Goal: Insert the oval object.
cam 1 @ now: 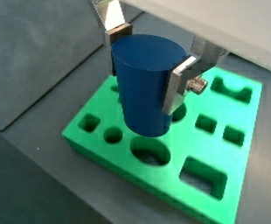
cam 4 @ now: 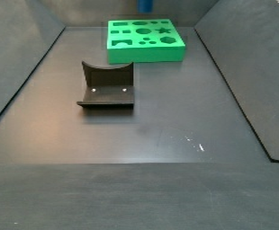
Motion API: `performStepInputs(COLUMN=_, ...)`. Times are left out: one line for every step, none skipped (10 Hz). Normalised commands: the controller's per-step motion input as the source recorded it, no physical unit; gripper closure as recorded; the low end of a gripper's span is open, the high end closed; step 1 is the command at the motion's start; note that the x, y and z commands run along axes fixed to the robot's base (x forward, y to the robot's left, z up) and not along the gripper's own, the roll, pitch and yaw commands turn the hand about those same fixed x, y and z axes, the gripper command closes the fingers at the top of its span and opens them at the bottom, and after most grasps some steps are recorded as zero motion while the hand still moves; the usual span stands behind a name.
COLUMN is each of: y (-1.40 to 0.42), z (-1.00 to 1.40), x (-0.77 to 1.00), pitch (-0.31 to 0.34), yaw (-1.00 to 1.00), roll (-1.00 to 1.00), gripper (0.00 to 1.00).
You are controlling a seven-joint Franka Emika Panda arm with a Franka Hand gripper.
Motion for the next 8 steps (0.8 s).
performStepInputs(y=-0.03, z=-0.47, x=0.47, pitch=0.214, yaw=-0.37, roll=-0.02, gripper=1.0)
performStepInputs(y=0.0, z=-0.47, x=0.17, pitch=0.103, yaw=-0.39, roll=-0.03, gripper=1.0)
performStepInputs(y=-0.02, z=-0.39, x=0.15, pitch=0.05, yaw=-0.42, roll=-0.12, gripper=1.0)
performStepInputs(y=0.0, z=-0.27, x=0.03, pitch=0.001, yaw=-0.29, roll=-0.11, gripper=1.0)
performStepInputs(y=-0.08, z=-0.18, x=0.0, pitch=0.0, yaw=-0.16, roll=-0.09, gripper=1.0)
performStepInputs(y=-0.07, z=-0.23, x=0.0, pitch=0.0, yaw=-0.09, roll=-0.07, gripper=1.0)
performStepInputs(y=-0.14, z=-0.28, x=0.0, pitch=0.0, yaw=0.0, roll=-0.04, gripper=1.0)
performStepInputs(y=-0.09, z=-0.41, x=0.09, pitch=0.0, yaw=0.0, roll=-0.06, gripper=1.0)
